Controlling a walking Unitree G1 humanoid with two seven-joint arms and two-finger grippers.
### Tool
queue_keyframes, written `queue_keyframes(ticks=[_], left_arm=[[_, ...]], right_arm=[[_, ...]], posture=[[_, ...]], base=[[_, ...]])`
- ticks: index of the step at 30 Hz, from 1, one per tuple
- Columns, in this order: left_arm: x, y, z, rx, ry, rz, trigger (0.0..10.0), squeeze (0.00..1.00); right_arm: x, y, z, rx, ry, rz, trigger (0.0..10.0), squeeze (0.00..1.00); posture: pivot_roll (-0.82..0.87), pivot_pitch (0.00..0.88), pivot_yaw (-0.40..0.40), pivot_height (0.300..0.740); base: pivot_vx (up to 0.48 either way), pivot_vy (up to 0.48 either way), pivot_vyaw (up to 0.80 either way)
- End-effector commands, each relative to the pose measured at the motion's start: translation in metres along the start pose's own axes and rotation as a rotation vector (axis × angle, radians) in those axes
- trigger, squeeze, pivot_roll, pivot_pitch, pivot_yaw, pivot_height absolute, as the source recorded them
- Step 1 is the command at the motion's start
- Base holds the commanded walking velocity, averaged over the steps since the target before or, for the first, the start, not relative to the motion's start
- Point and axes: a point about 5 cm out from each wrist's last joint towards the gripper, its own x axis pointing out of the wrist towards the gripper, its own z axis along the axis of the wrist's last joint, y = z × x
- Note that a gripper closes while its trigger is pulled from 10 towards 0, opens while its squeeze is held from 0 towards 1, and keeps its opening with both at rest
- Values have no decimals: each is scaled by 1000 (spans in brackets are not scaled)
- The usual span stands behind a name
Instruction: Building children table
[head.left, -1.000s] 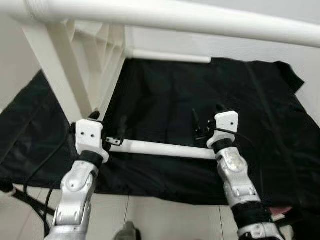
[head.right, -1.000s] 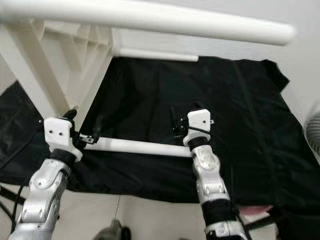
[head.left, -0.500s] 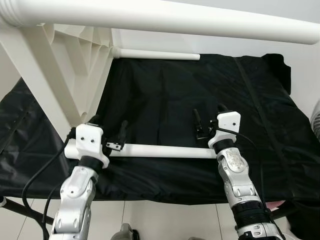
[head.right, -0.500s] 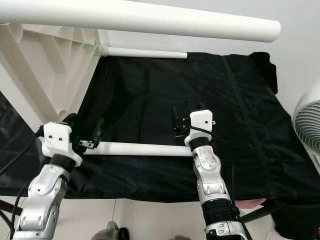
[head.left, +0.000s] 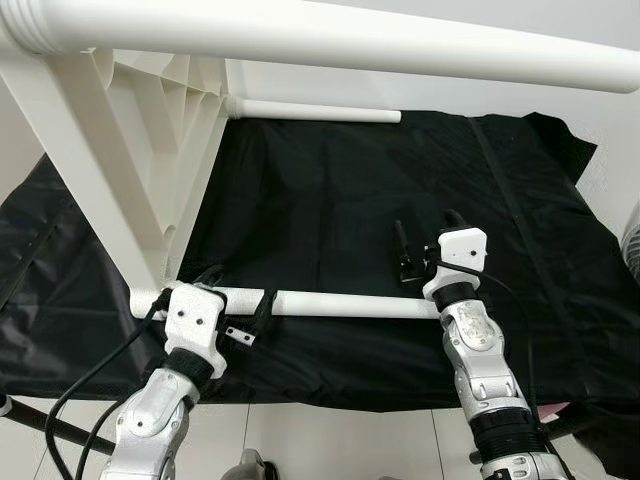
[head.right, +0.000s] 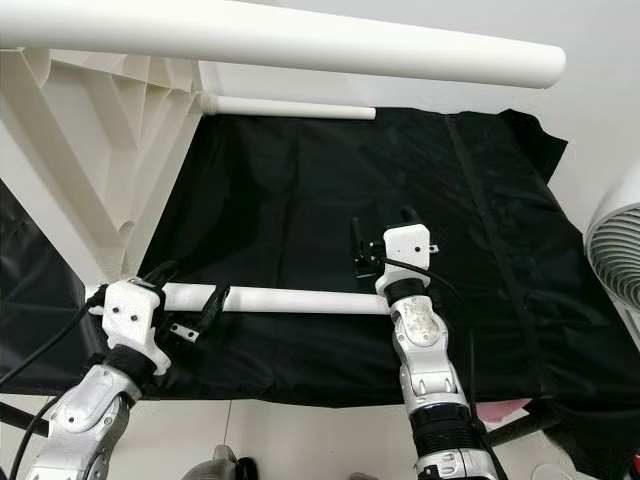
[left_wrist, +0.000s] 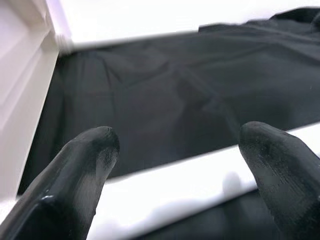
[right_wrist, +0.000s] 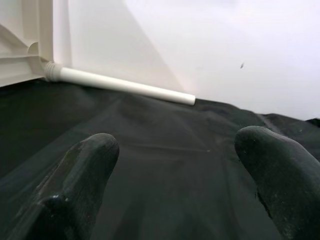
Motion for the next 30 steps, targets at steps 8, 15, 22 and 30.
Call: queue_keyframes(ticks=[8, 15, 22, 30], left_arm=[[-10, 4, -7, -33, 13, 75, 10000, 1000], [-17, -1, -13, -114, 79, 53, 10000, 0], [-22, -1, -14, -201, 87, 84, 10000, 0], [-24, 0, -14, -278, 79, 133, 10000, 0]], right_arm=[[-7, 8, 4, 54, -32, 29, 10000, 1000], [-7, 7, 10, 22, -62, 17, 10000, 0], [-8, 2, 15, 2, -91, -9, 10000, 0], [-7, 2, 27, -4, -138, -8, 10000, 0]], posture=[[12, 79, 32, 740], [9, 77, 36, 740], [12, 87, 36, 740], [15, 98, 40, 740]], base=[[0, 0, 0], [0, 0, 0], [0, 0, 0], [0, 0, 0]])
